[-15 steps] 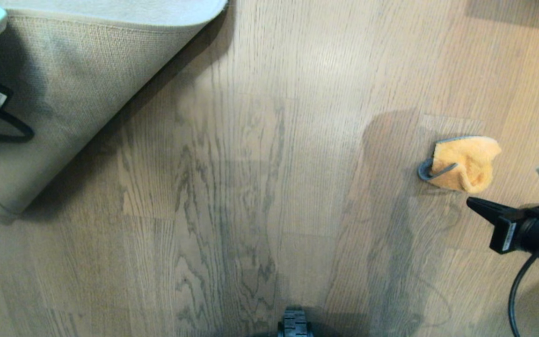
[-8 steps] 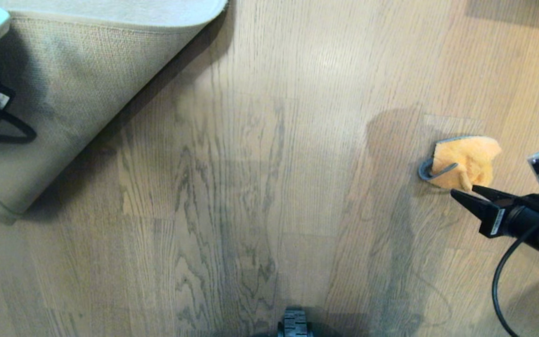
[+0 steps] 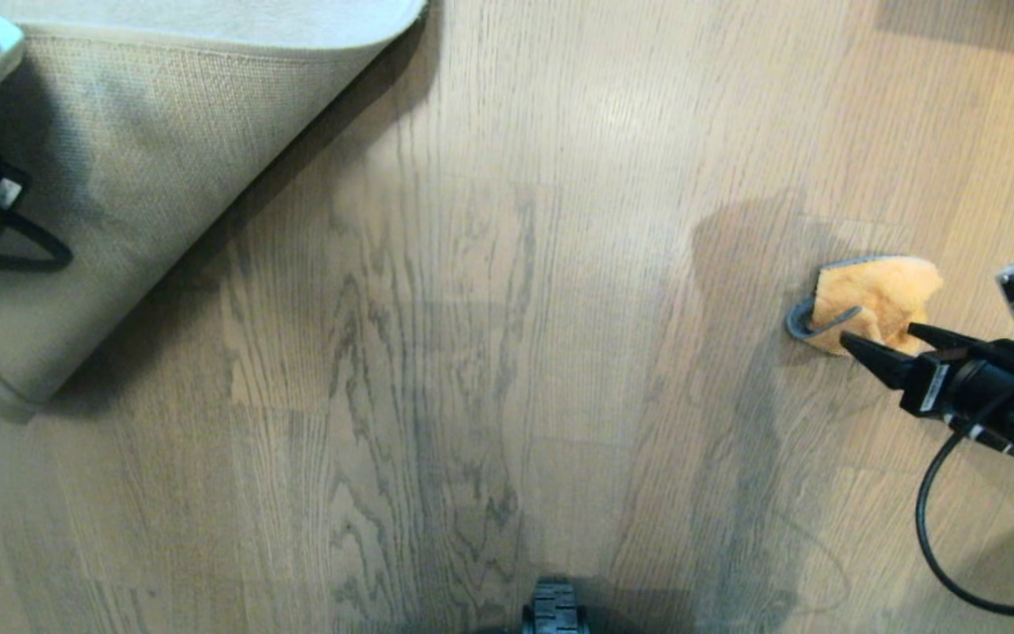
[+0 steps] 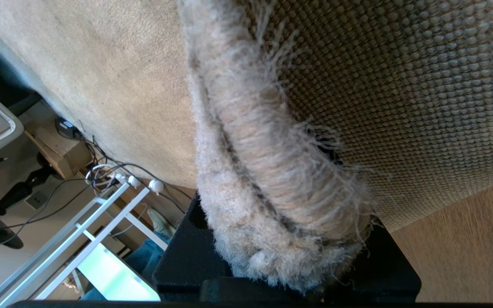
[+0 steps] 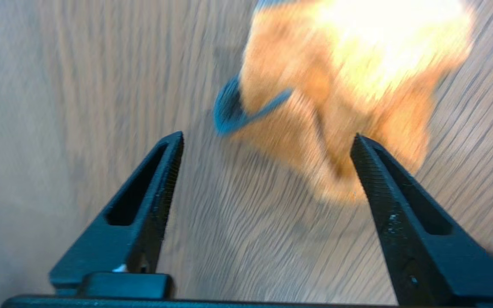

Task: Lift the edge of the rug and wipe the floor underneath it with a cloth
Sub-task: Pick up the rag

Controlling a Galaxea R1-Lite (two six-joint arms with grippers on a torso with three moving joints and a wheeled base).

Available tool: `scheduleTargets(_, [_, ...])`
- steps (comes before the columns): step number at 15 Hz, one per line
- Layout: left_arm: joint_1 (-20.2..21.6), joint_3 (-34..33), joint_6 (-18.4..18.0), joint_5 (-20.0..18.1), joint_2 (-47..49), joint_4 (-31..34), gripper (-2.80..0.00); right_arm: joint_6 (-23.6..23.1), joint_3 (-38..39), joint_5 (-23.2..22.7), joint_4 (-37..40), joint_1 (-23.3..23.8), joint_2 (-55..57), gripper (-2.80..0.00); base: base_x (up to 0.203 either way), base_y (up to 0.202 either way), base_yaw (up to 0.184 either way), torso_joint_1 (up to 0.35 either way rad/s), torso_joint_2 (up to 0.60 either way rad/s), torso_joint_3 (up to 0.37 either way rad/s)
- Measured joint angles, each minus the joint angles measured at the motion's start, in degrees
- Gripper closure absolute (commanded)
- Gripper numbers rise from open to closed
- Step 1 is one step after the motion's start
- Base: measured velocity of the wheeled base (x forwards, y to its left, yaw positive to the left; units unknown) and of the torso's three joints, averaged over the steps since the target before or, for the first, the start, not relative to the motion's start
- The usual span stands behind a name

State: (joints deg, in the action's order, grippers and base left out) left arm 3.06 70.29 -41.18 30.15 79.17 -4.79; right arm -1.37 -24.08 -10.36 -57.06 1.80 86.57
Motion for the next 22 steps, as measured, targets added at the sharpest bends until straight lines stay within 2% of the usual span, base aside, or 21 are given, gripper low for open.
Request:
scheduleTargets(3, [0.0, 0.1, 0.0, 0.0, 0.2, 0.0, 0.0, 0.2, -1.7, -0.1, -5.3, 1.7, 3.4, -2.8, 0.0, 0.0, 0.0, 0.0, 0.0, 0.0])
scheduleTargets(13, [0.0, 0.0, 0.8, 0.7, 0.7, 0.0, 0.0, -0.4, -4.4, -0.1, -6.0, 6.1, 8.4, -2.8, 0.0, 0.0, 0.0, 0.0, 0.0, 0.0])
scheduleTargets(22, [0.0, -0.1, 0.9, 0.7, 1.2, 0.0, 0.0, -0.4, -5.0, -0.3, -8.0, 6.4, 10.7, -2.8, 0.0, 0.0, 0.0, 0.0, 0.0, 0.0])
